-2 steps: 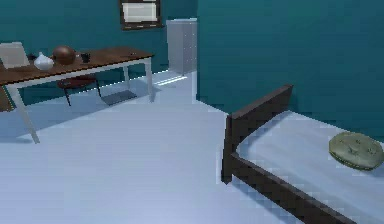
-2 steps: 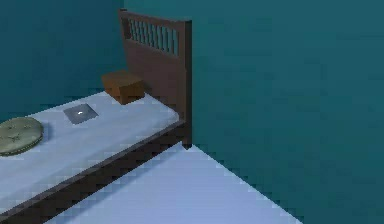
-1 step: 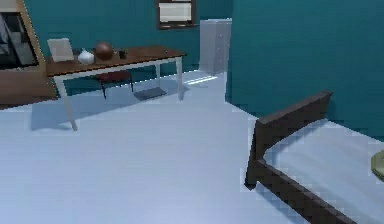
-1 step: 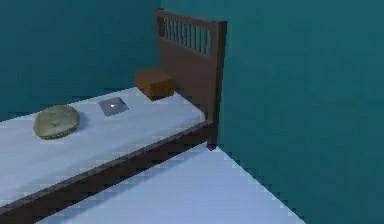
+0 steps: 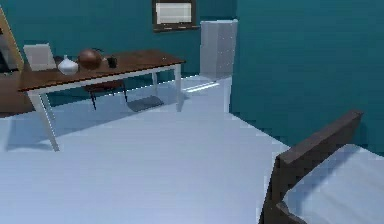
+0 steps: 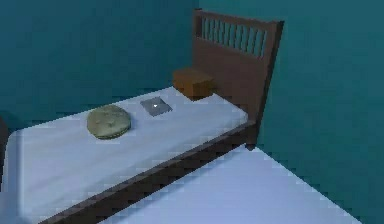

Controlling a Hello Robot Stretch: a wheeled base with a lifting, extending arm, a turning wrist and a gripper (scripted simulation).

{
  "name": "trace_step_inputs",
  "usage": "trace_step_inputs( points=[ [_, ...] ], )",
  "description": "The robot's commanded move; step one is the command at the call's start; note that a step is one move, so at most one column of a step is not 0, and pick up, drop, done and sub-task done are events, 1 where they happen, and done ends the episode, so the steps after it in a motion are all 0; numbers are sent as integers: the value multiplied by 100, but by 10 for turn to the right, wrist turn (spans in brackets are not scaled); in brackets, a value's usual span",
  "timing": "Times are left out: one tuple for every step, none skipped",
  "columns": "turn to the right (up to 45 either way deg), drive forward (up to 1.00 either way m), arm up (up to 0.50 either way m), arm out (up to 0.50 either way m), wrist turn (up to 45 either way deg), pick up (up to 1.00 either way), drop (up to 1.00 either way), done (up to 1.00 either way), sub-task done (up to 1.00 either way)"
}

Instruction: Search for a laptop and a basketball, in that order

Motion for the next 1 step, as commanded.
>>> trace_step_inputs(
  points=[
    [-330, 0, 0, 0, 0, 0, 0, 0, 0]
  ],
)
